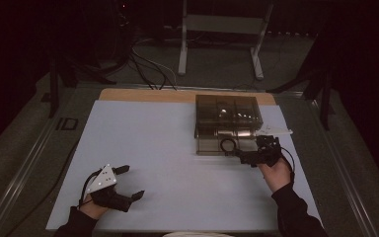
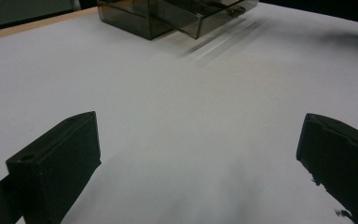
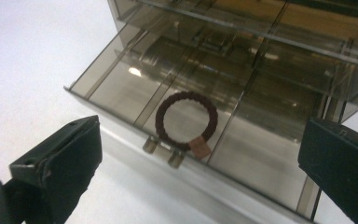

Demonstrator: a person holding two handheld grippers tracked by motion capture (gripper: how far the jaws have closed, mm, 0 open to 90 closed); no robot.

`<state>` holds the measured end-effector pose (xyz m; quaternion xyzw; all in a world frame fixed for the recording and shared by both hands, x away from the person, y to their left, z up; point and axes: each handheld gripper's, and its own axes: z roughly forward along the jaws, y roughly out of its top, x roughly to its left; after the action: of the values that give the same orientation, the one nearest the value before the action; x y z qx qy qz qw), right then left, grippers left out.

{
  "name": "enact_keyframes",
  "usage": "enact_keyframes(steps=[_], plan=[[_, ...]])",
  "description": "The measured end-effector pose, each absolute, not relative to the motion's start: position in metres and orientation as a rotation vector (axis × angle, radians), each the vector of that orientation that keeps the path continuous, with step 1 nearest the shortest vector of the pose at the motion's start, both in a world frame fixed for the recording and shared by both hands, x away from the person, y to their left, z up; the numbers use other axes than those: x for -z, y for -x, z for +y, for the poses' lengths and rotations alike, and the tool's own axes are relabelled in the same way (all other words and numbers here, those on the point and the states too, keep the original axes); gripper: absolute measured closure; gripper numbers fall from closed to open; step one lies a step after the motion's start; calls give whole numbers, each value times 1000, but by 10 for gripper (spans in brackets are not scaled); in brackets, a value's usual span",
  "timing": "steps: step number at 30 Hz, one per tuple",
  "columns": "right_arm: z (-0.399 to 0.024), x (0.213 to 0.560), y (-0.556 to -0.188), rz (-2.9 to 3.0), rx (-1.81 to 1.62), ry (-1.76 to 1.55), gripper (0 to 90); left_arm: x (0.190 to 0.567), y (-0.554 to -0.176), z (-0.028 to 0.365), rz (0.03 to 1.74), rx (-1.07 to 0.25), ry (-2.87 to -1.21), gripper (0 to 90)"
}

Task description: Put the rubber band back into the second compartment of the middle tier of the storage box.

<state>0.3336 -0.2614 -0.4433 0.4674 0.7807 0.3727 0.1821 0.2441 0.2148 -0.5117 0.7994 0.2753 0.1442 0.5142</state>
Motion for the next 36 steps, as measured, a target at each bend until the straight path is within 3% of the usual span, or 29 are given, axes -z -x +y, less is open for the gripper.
enact_keyframes(steps=[36], plan=[[-255,503,-291,2133,-894,-1352,0,511,-244,214,650,-346,-1926,9]])
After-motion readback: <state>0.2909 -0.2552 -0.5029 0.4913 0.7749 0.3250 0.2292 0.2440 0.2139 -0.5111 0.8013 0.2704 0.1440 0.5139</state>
